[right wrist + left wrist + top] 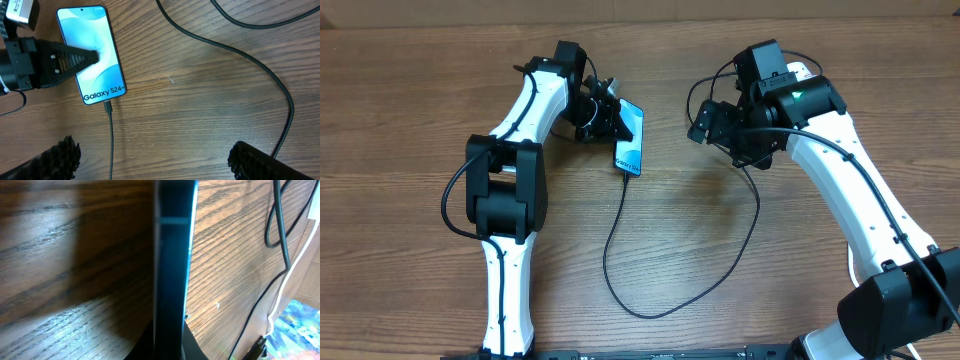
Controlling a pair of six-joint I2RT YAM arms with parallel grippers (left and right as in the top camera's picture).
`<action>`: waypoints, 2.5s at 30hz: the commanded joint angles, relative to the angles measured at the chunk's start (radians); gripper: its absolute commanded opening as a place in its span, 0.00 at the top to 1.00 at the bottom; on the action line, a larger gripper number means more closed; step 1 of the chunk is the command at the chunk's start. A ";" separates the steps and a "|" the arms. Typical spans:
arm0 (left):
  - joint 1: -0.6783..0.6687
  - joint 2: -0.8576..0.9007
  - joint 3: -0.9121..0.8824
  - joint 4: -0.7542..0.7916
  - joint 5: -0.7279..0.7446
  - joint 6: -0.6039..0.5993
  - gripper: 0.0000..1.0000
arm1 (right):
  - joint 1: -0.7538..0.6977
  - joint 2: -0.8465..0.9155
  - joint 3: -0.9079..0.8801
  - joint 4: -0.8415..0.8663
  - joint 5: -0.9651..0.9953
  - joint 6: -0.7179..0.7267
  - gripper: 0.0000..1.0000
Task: Plug charger to phone and switch on socket
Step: 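Lower the phone flat onto the table with the left gripper, then open the left gripper and release the phone on the table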
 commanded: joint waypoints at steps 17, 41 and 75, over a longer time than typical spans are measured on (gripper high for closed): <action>-0.004 -0.005 0.009 -0.034 -0.141 -0.010 0.83 | -0.002 -0.007 0.028 0.003 0.010 -0.008 0.04; -0.004 -0.005 0.009 -0.068 -0.346 -0.010 0.72 | -0.002 -0.007 0.028 0.000 0.010 -0.008 0.02; 0.012 -0.020 0.113 -0.192 -0.439 -0.011 0.75 | -0.003 -0.007 0.028 -0.003 0.037 -0.008 0.00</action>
